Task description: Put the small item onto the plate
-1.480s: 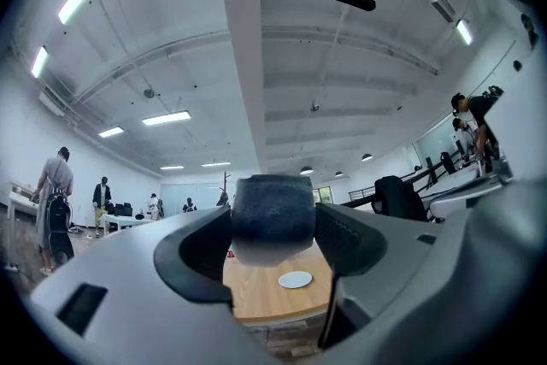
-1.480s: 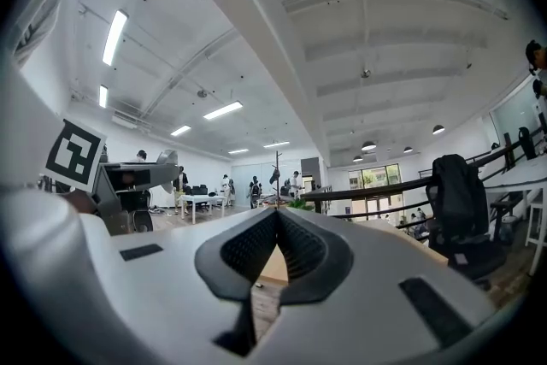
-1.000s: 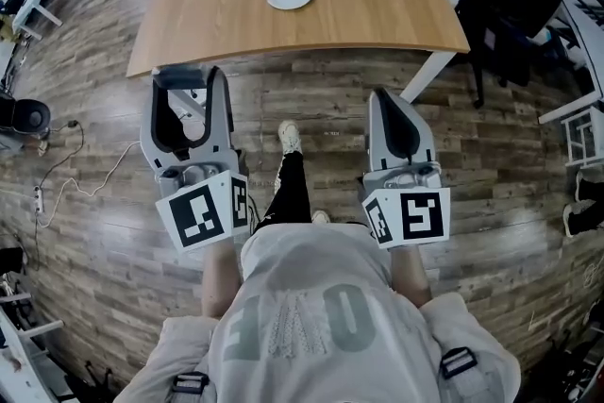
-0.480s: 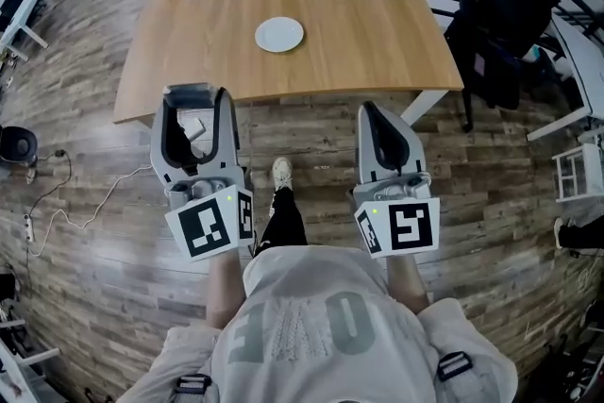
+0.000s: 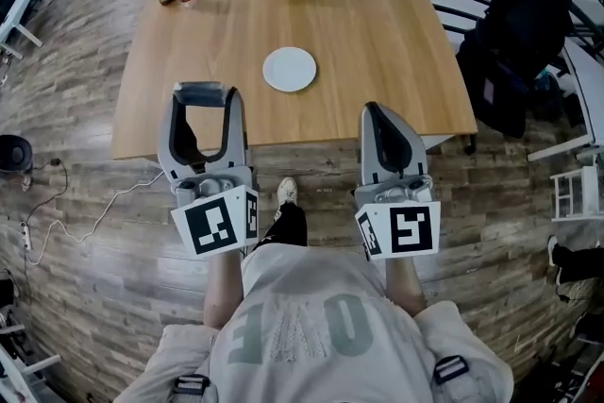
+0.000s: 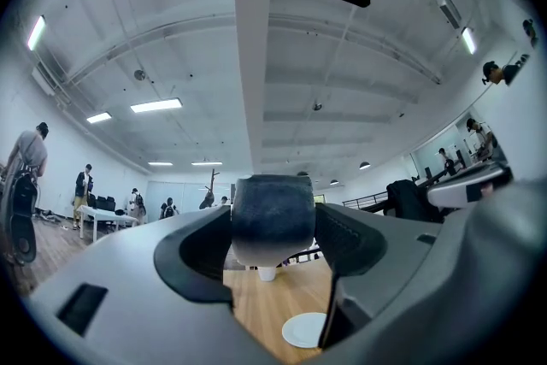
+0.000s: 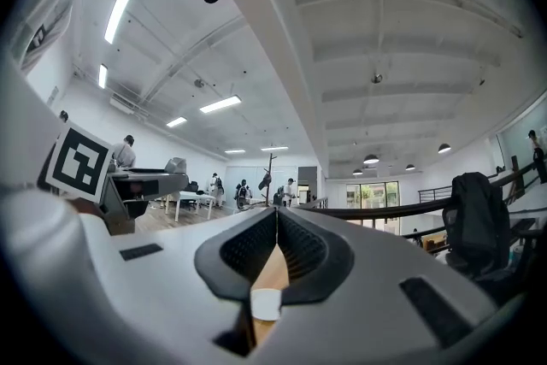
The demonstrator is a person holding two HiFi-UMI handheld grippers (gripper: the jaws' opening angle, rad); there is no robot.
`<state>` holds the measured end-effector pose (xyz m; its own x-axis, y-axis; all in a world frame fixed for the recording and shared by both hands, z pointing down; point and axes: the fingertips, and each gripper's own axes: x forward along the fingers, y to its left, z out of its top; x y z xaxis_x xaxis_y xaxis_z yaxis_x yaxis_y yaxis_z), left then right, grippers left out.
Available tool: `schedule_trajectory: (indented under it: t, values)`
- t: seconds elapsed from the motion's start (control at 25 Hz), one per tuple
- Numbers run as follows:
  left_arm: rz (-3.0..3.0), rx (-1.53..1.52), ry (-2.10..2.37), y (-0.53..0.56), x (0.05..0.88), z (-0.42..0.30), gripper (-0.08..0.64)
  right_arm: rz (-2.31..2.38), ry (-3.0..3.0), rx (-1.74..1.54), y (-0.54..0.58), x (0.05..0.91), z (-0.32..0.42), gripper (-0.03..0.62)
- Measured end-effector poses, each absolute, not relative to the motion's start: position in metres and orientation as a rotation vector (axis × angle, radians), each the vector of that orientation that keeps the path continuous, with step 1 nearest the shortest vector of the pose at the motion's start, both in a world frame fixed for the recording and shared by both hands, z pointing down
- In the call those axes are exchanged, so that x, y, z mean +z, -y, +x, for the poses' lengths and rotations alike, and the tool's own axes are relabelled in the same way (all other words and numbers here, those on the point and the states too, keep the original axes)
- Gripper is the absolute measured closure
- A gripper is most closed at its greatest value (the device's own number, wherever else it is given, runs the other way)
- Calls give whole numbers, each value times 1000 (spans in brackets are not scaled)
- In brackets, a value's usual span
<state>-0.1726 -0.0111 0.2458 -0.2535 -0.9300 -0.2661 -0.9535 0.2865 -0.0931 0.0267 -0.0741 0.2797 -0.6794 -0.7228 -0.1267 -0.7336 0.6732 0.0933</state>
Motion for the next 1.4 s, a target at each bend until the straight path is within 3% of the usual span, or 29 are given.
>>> schedule_trajectory:
  t: [0.64,1.4]
  values:
    - [-1755,157,-2216,169,222,-288,252,-1234,-2823,196,226,262,-98,574]
    - [-1798,-111,-2179,248,233,-246,253,-1116,-2821,165,296,251,-89,574]
